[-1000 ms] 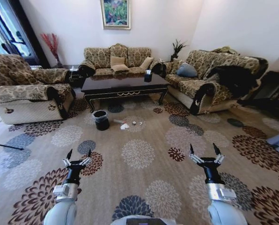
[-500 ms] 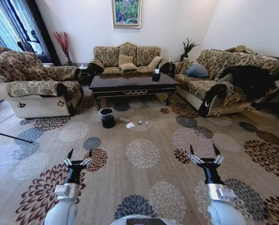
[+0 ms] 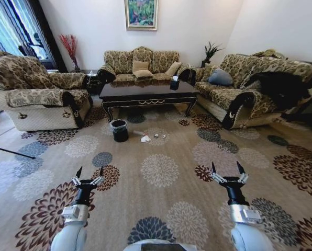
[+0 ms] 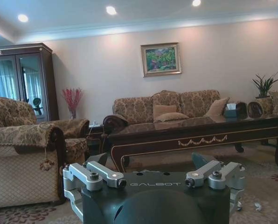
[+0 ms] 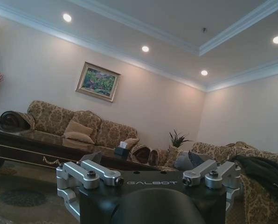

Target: Move to the front of the table and pick up the trash from the floor, then place it into the trash bin.

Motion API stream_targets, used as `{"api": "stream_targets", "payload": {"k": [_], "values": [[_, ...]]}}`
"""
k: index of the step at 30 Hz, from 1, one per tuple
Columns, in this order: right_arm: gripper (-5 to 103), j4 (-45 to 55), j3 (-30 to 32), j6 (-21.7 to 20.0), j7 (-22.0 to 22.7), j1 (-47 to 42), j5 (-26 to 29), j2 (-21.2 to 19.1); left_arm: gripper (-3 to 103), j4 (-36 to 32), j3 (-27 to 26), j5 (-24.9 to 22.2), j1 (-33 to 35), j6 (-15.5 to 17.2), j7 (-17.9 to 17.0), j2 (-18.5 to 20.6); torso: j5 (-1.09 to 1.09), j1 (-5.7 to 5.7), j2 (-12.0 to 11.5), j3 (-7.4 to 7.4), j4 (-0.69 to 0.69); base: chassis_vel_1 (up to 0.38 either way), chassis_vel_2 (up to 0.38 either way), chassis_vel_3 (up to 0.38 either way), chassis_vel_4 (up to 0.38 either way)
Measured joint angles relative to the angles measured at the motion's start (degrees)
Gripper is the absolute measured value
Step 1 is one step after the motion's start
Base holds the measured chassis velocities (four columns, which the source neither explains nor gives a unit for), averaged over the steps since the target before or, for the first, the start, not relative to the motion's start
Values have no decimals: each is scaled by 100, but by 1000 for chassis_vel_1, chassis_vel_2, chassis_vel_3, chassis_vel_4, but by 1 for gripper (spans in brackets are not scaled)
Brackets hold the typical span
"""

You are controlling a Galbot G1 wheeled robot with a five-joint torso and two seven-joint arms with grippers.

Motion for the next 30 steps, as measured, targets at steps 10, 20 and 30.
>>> {"api": "stream_targets", "payload": {"k": [10, 20, 30], "values": [[100, 113, 26, -48, 59, -64, 99, -12, 100, -34, -34, 21, 17, -23, 2, -3, 0, -94, -233, -137, 0, 0, 0, 0, 0], [100, 696, 247, -149, -546, -294, 463, -278, 100, -254, -137, 86, -30, -11, 42, 45, 0, -193, -485, -292, 0, 0, 0, 0, 0], [100, 706, 80, 402, -1581, -396, -5, -324, 100, -263, -96, 139, -6, -2, 52, 20, 0, -283, -712, -429, 0, 0, 0, 0, 0]]}}
